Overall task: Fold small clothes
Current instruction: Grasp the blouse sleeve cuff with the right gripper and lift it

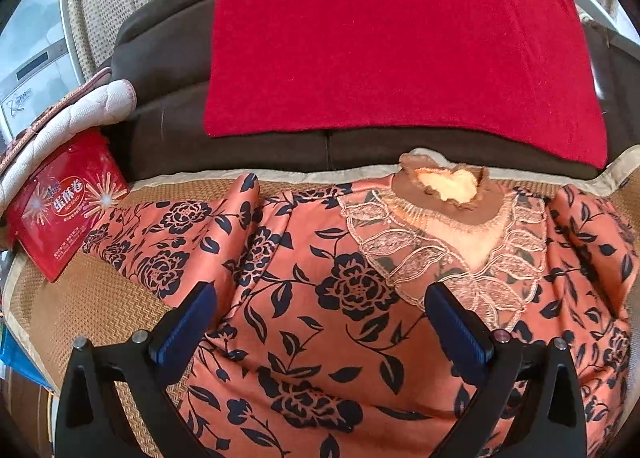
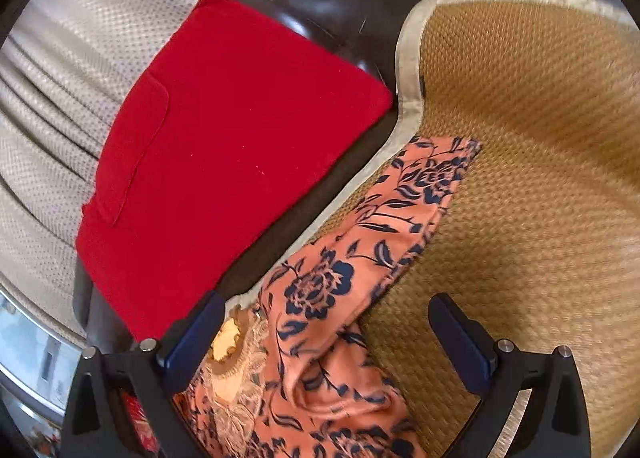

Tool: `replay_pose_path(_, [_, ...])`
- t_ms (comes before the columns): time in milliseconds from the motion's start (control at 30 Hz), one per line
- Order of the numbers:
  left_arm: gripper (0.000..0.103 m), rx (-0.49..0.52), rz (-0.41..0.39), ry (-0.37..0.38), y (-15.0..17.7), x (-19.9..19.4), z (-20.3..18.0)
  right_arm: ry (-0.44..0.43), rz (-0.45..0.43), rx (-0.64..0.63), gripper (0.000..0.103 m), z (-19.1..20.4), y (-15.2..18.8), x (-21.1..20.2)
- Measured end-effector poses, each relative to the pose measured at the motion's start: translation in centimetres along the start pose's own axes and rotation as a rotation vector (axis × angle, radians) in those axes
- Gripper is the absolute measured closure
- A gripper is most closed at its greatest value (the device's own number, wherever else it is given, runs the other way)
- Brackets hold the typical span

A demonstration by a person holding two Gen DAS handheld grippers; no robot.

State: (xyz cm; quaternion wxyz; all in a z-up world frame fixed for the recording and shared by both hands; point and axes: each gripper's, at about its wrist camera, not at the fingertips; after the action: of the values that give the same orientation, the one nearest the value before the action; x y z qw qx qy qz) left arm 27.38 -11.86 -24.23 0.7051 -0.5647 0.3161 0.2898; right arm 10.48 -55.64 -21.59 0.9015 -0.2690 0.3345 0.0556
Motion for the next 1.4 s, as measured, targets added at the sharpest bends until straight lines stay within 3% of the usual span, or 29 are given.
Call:
replay_pose_path(167, [0.0,-0.007,0.027,0.0,0.1,1.1,-0.1,-0.049,-0.004,0.058,0.004,-1.5,-0.5,2.8])
replay_pose_path(333, [0.0,-0.015,0.024,0.0,0.1,1.6,-0.3,-0.119,0.066,0.163,0.035,-3.5,-0.9,5.5])
replay_pose_path(500, [0.0,0.003,0.011,-0.007,0.3,1.4,-1.0,-0.151,0.078,0.281,0.052,-5.5,-0.8,6.8])
replay_pose_path(867, [0.0,0.008,-0.006,-0.014,0.4,1.0,-0.9,-0.122,0.102,0.363,0.057,-7.2,0.0,8.1])
replay_pose_path(1033, [0.0,0.008,0.004,-0.009,0.5,1.3,-1.1,-0.11,0.12,0.412,0.051,-7.3,0.5,9.1])
replay_pose_path(1167, [0.0,-0.002,0.014,-0.008,0.5,1.6,-1.0,-0.166,0.097,0.384,0.05,-7.2,0.4,10.3])
replay_pose_path(1233, [0.0,-0.014,0.028,-0.008,0.4,1.9,-0.7,-0.186,0.085,0.361,0.078,-6.6,0.7,10.5])
replay_pose_path(1333, [0.0,-0.045,0.04,-0.015,0.2,2.2,0.3,-0.143,0.029,0.23,0.08,-3.9,1.0,9.4])
replay_pose_path(1400, [0.0,-0.071,0.045,-0.019,-0.1,2.4,1.2,-0.161,0.011,0.117,0.082,-1.4,1.2,8.8])
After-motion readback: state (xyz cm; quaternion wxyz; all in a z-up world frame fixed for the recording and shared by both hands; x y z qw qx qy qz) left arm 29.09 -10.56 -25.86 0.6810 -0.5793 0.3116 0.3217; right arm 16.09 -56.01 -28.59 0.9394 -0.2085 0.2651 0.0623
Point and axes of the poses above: each gripper's, at about its wrist camera, not at the fingertips, and x roughly the way its jaws point, z to its left, y to its underside, and after that the axes turned 5 degrees about z, right-handed
